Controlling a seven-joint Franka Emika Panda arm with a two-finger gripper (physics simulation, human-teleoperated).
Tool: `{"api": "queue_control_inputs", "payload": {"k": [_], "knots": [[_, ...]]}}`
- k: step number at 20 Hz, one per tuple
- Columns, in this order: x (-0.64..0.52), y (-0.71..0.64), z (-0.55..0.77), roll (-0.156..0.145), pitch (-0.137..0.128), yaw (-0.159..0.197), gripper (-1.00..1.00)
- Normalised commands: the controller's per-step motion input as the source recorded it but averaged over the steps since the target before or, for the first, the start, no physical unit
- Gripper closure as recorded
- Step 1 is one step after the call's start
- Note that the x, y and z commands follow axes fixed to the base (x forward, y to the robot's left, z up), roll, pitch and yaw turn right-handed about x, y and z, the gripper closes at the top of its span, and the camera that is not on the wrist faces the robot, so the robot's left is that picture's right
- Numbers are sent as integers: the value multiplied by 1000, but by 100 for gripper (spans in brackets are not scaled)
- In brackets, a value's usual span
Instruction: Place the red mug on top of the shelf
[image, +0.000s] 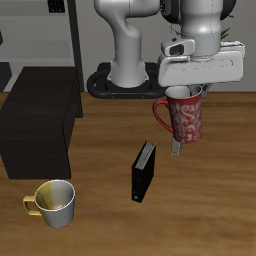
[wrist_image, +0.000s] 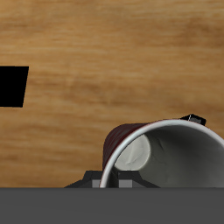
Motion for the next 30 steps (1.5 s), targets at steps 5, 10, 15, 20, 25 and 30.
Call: {"api": "queue_control_inputs", "payload": {"k": [5,10,15,20,25,30], "knots": [[-484,-400,404,32,-66,35,100],[-392,-491,244,-4,-18,-7,100],[-329,-558,282,-18,-16,-30,100],[-276,-501,174,-6,-4,-39,100],[-151,-483,47,-28,16,-38,100],[-38,-513,58,-64,1,-4,100]]}}
